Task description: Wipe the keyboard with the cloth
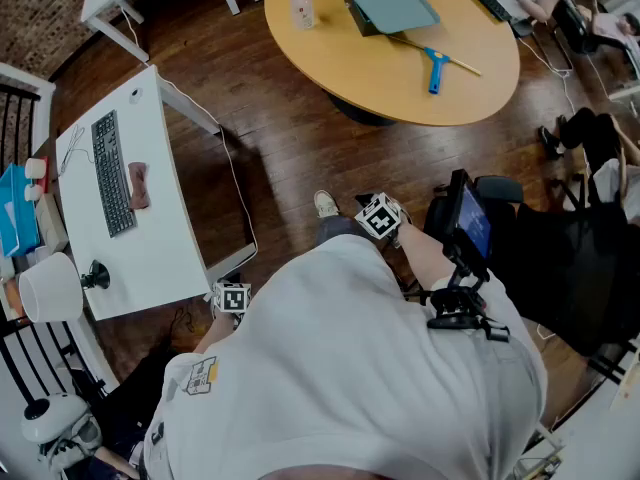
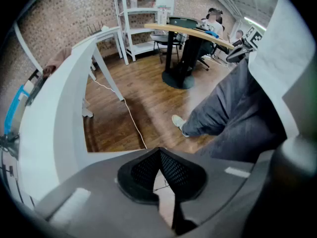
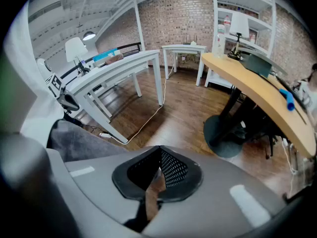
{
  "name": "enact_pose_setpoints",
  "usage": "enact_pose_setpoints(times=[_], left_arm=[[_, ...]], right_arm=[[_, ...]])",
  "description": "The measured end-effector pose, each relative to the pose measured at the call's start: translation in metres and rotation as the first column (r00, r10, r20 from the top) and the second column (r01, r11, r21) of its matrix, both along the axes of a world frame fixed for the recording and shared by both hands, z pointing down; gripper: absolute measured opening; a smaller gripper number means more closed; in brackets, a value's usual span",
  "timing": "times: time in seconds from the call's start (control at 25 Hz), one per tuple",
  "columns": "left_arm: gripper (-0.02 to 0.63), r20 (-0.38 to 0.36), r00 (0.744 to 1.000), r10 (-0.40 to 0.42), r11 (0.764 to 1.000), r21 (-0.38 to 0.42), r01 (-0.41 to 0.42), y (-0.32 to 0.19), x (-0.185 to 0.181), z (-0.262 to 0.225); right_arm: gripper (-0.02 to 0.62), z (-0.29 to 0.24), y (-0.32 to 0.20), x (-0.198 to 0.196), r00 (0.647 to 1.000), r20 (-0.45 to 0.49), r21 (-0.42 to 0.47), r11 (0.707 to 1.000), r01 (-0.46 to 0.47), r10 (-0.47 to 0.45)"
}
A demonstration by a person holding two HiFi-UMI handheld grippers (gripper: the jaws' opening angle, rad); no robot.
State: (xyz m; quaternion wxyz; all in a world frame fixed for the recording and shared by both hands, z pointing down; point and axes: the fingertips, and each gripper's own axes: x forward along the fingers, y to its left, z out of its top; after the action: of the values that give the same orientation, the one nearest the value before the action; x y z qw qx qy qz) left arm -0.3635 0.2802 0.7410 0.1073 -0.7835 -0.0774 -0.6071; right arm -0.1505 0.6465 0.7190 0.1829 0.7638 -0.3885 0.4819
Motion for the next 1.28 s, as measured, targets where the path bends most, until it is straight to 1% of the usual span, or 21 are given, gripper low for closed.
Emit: enact_pose_setpoints(times=[0.16, 0.24, 0.28, 0.4, 0.52, 0.6, 0.68, 0.76, 0.88, 0.92, 1.0, 1.08, 1.16, 1.24, 1.28], left_arm=[[0.000, -0.038, 0.996, -0.085, 0.996, -0.029, 0.084, 0.007, 0.077, -0.019], [0.000, -0.078, 0.990, -0.113, 0.993, -0.037, 0.111, 0.014, 0.107, -0.028], [0.000, -0.091, 0.987, -0.131, 0.991, -0.039, 0.128, 0.016, 0.116, -0.030], [0.000, -0.110, 0.976, -0.190, 0.982, -0.034, 0.188, 0.020, 0.133, -0.042], [0.000, -0.112, 0.960, -0.256, 0.967, -0.043, 0.252, 0.013, 0.137, -0.048], [0.000, -0.139, 0.942, -0.304, 0.953, -0.052, 0.300, 0.001, 0.145, -0.055], [0.000, -0.180, 0.917, -0.356, 0.935, -0.071, 0.349, -0.012, 0.154, -0.059], [0.000, -0.236, 0.881, -0.409, 0.912, -0.104, 0.396, -0.028, 0.166, -0.057], [0.000, -0.317, 0.814, -0.487, 0.873, -0.150, 0.463, -0.057, 0.191, -0.070], [0.000, -0.340, 0.795, -0.502, 0.864, -0.161, 0.476, -0.068, 0.201, -0.080], [0.000, -0.389, 0.766, -0.512, 0.857, -0.175, 0.484, -0.092, 0.223, -0.100], [0.000, -0.433, 0.737, -0.519, 0.851, -0.185, 0.491, -0.115, 0.242, -0.112], [0.000, -0.461, 0.708, -0.535, 0.839, -0.190, 0.510, -0.136, 0.251, -0.117], [0.000, -0.478, 0.675, -0.562, 0.816, -0.186, 0.548, -0.156, 0.256, -0.120], [0.000, -0.483, 0.654, -0.582, 0.798, -0.185, 0.574, -0.167, 0.256, -0.121]], right_arm=[[0.000, -0.009, -0.012, 0.062, 0.997, -0.011, 0.011, 0.997, 0.081, -0.081], [0.000, -0.010, -0.021, 0.087, 0.991, -0.011, 0.024, 0.991, 0.134, -0.134], [0.000, -0.011, -0.027, 0.097, 0.987, -0.011, 0.033, 0.986, 0.163, -0.163], [0.000, -0.012, -0.051, 0.123, 0.968, -0.020, 0.056, 0.967, 0.249, -0.249], [0.000, -0.013, -0.084, 0.137, 0.946, -0.020, 0.075, 0.943, 0.324, -0.323], [0.000, -0.014, -0.112, 0.146, 0.924, -0.025, 0.082, 0.920, 0.383, -0.382], [0.000, -0.015, -0.145, 0.155, 0.891, -0.038, 0.088, 0.887, 0.453, -0.452], [0.000, -0.020, -0.184, 0.168, 0.845, -0.065, 0.089, 0.841, 0.534, -0.530], [0.000, -0.032, -0.249, 0.190, 0.760, -0.111, 0.074, 0.757, 0.649, -0.641], [0.000, -0.039, -0.271, 0.196, 0.735, -0.123, 0.074, 0.732, 0.677, -0.667], [0.000, -0.054, -0.315, 0.207, 0.682, -0.155, 0.073, 0.680, 0.730, -0.715], [0.000, -0.067, -0.359, 0.219, 0.614, -0.195, 0.062, 0.615, 0.786, -0.765], [0.000, -0.079, -0.402, 0.224, 0.546, -0.228, 0.058, 0.549, 0.834, -0.806], [0.000, -0.095, -0.446, 0.224, 0.470, -0.266, 0.061, 0.472, 0.879, -0.841], [0.000, -0.104, -0.468, 0.221, 0.423, -0.290, 0.060, 0.425, 0.903, -0.858]])
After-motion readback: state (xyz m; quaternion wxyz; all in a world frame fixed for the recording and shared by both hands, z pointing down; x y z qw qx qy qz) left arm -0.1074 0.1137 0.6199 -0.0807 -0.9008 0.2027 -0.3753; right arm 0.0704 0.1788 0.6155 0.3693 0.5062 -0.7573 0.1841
